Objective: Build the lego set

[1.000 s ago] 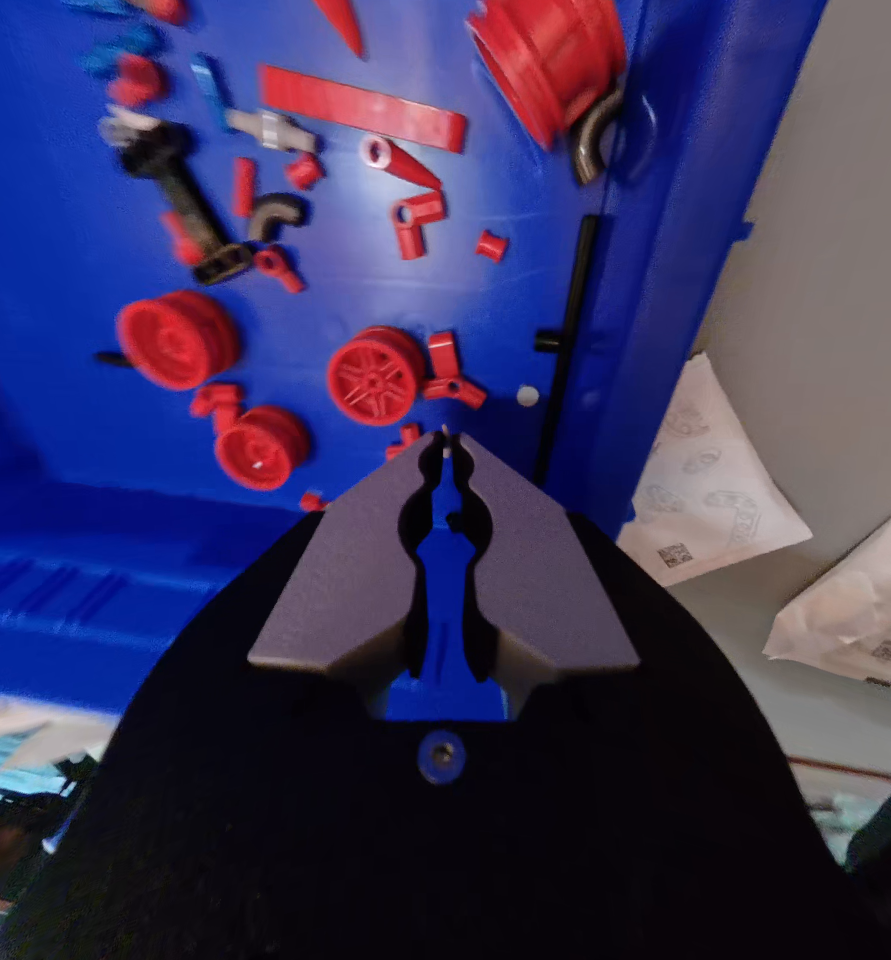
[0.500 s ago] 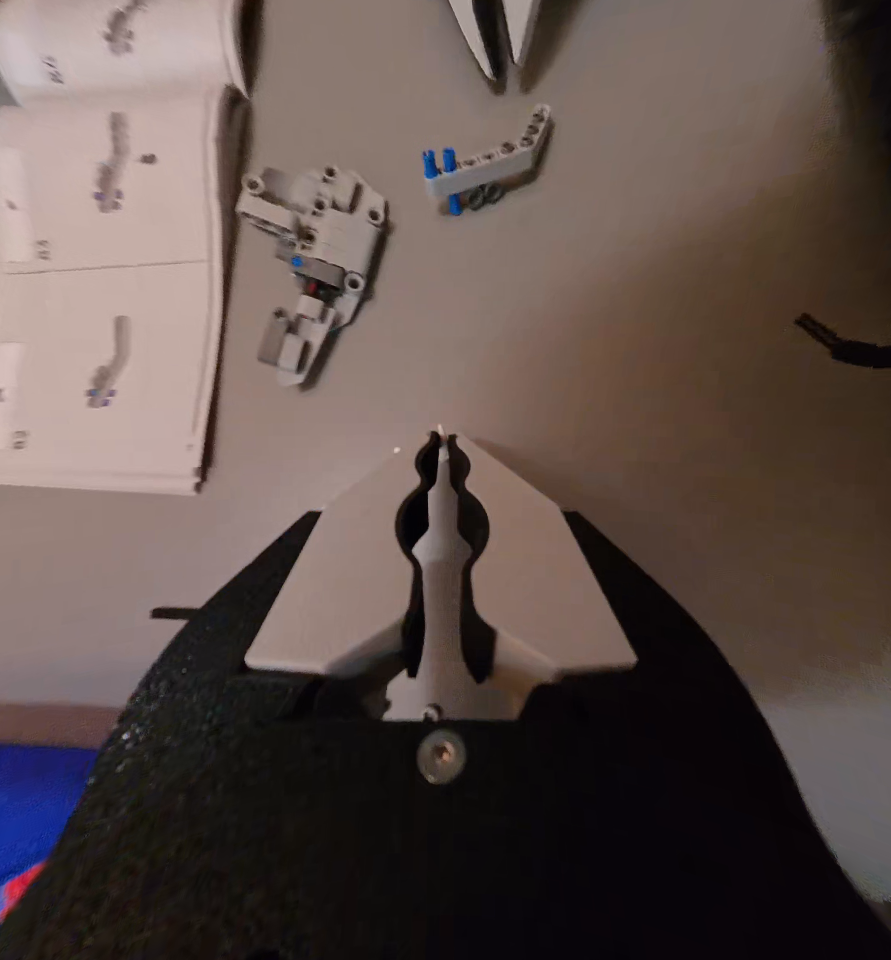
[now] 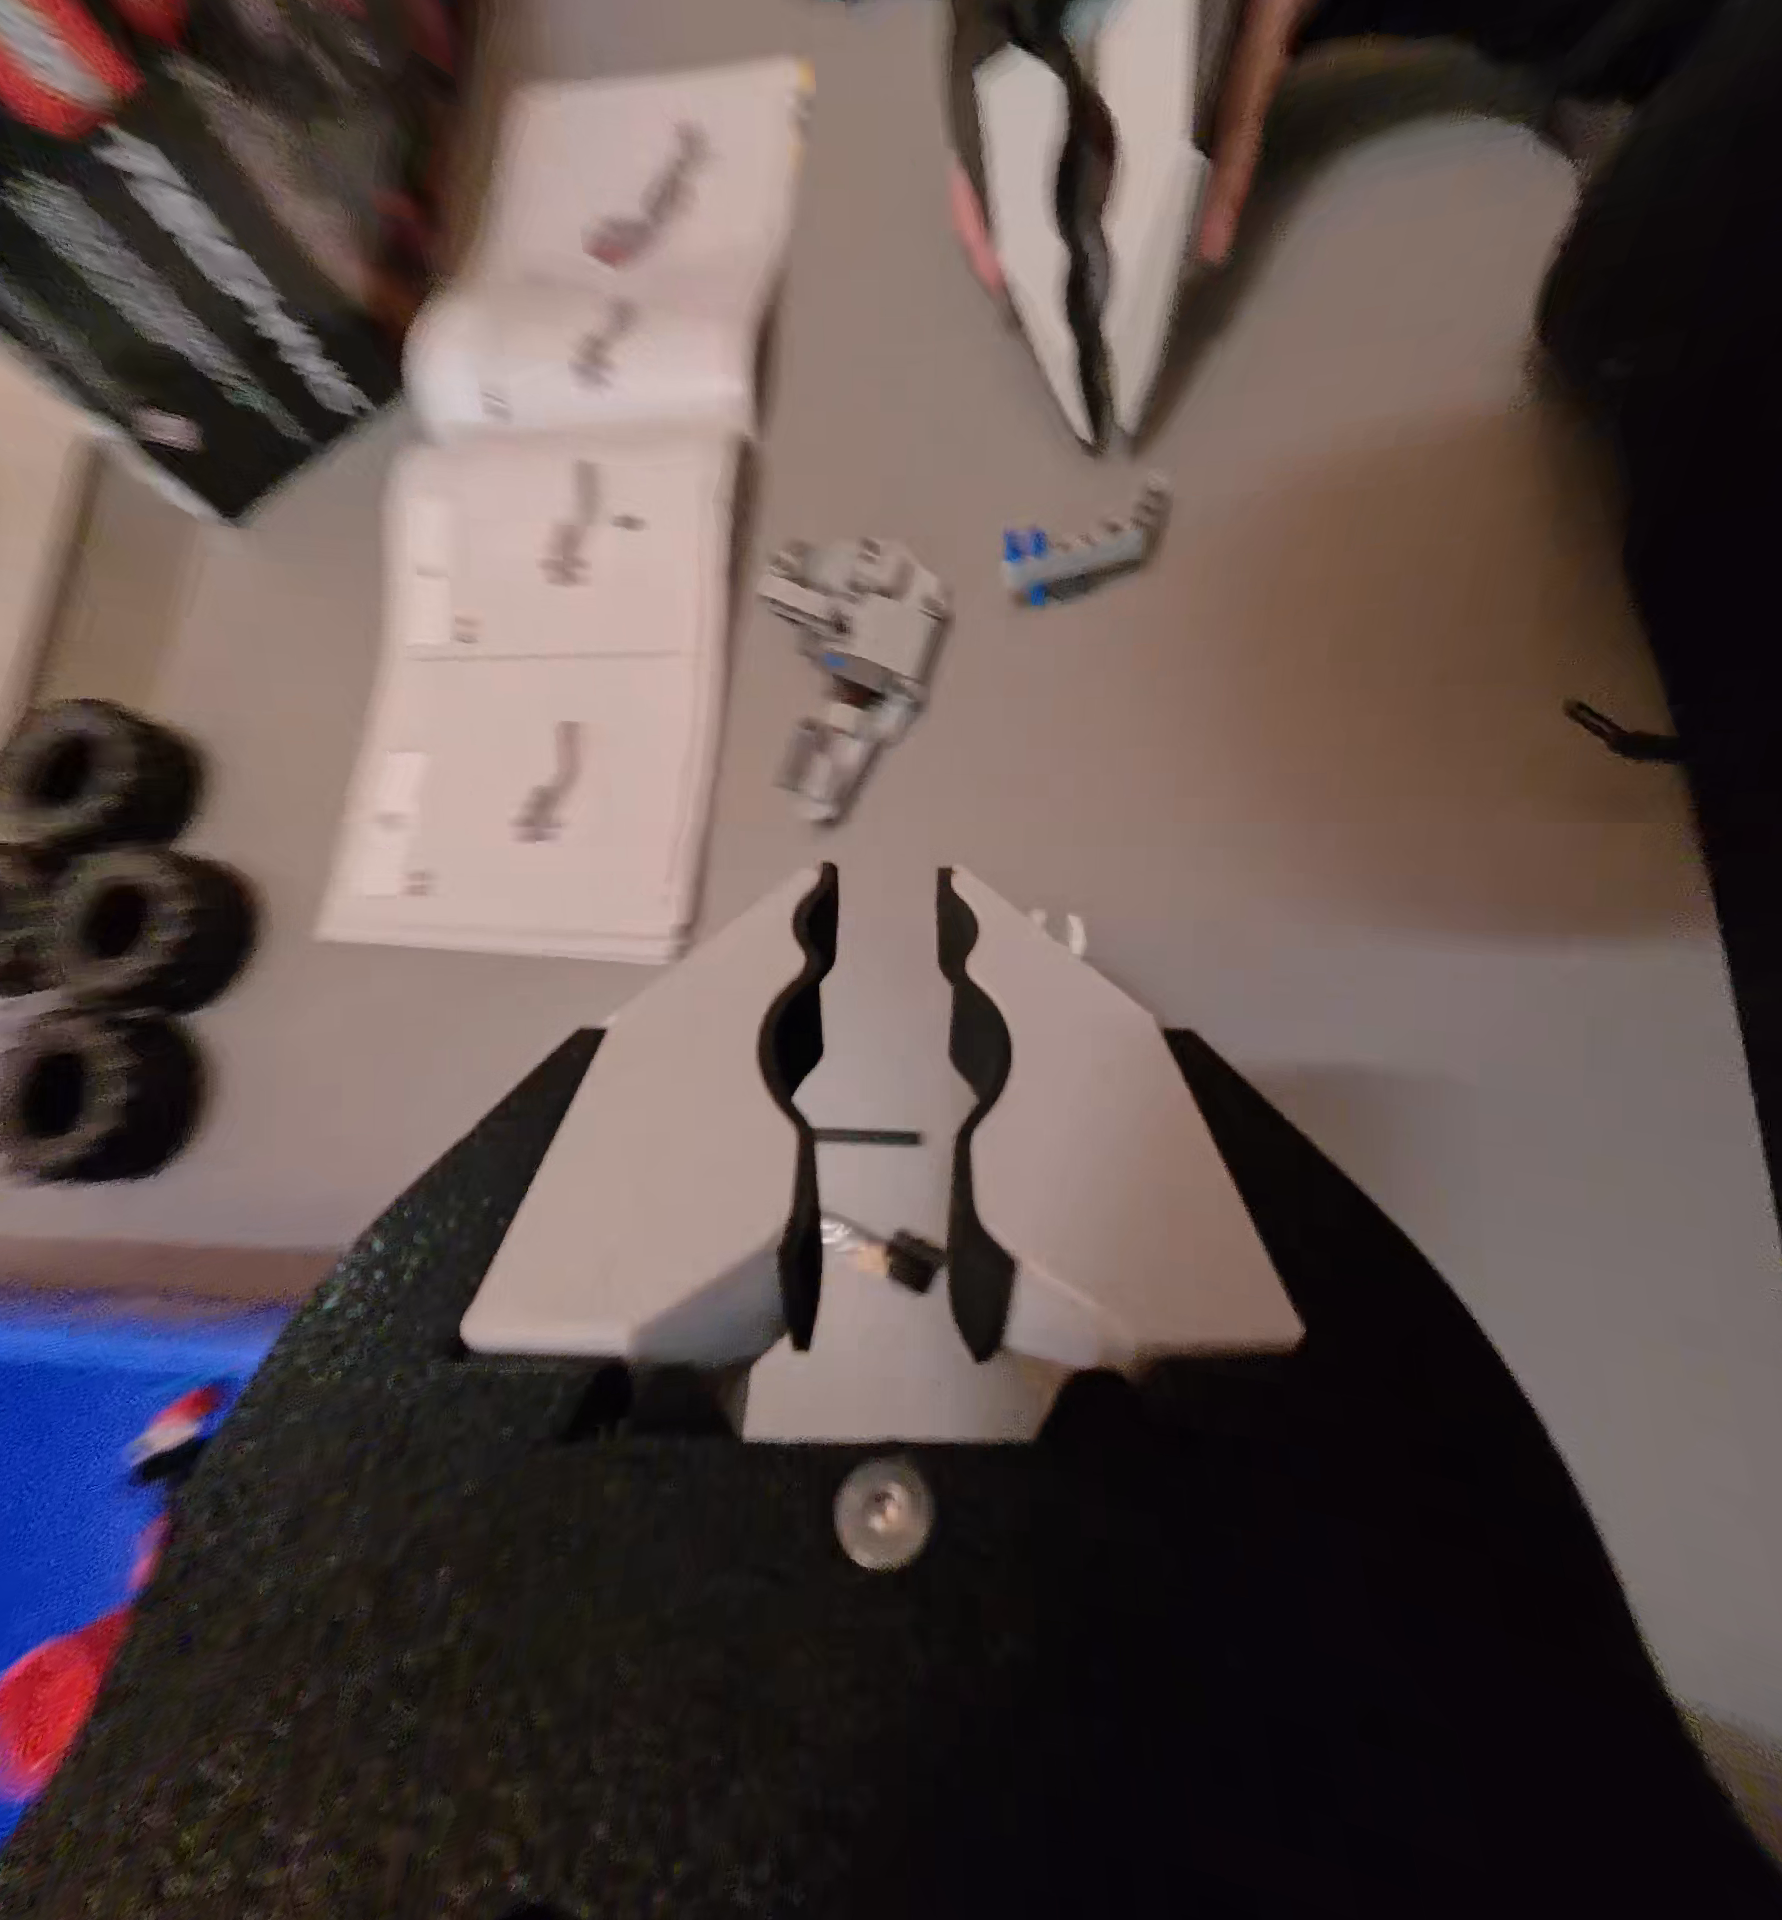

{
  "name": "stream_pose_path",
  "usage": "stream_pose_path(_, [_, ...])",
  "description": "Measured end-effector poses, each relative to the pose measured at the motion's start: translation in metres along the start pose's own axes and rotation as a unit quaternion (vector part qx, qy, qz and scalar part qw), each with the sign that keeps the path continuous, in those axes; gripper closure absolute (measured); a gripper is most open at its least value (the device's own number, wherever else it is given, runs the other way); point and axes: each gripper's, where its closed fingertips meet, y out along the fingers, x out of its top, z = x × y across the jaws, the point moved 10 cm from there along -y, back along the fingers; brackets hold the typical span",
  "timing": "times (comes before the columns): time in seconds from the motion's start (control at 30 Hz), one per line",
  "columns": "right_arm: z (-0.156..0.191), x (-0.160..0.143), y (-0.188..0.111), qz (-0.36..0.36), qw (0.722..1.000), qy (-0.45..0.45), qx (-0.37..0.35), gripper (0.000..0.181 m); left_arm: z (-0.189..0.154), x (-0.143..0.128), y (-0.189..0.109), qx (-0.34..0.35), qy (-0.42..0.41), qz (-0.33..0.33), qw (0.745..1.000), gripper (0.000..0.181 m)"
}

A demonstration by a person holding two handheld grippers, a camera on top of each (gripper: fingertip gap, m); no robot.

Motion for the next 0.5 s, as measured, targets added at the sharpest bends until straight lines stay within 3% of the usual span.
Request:
stream_pose_path(0.03, [0.000, 0.000, 0.000, 0.000, 1.000, -0.001, 0.000, 0.175, 0.010, 0.006, -0.015, 0.029, -0.003, -0.005, 1.000, 0.167])
stream_pose_path(0.13, [0.002, 0.000, 0.001, 0.002, 1.000, -0.008, -0.004, 0.175, 0.056, 0.012, -0.060, 0.151, -0.057, 0.015, 0.987, 0.168])
stream_pose_path(0.23, [0.003, 0.000, 0.001, 0.005, 1.000, -0.013, -0.004, 0.175, 0.114, -0.013, -0.088, 0.239, -0.105, 0.090, 0.961, 0.173])
stream_pose_path(0.33, [0.003, 0.000, 0.001, 0.006, 1.000, -0.013, 0.003, 0.175, 0.157, -0.059, -0.073, 0.188, -0.160, 0.206, 0.947, 0.172])
stream_pose_path(0.5, [0.003, 0.000, 0.001, 0.006, 1.000, -0.013, 0.003, 0.175, 0.180, -0.107, -0.024, 0.130, -0.171, 0.228, 0.950, 0.168])
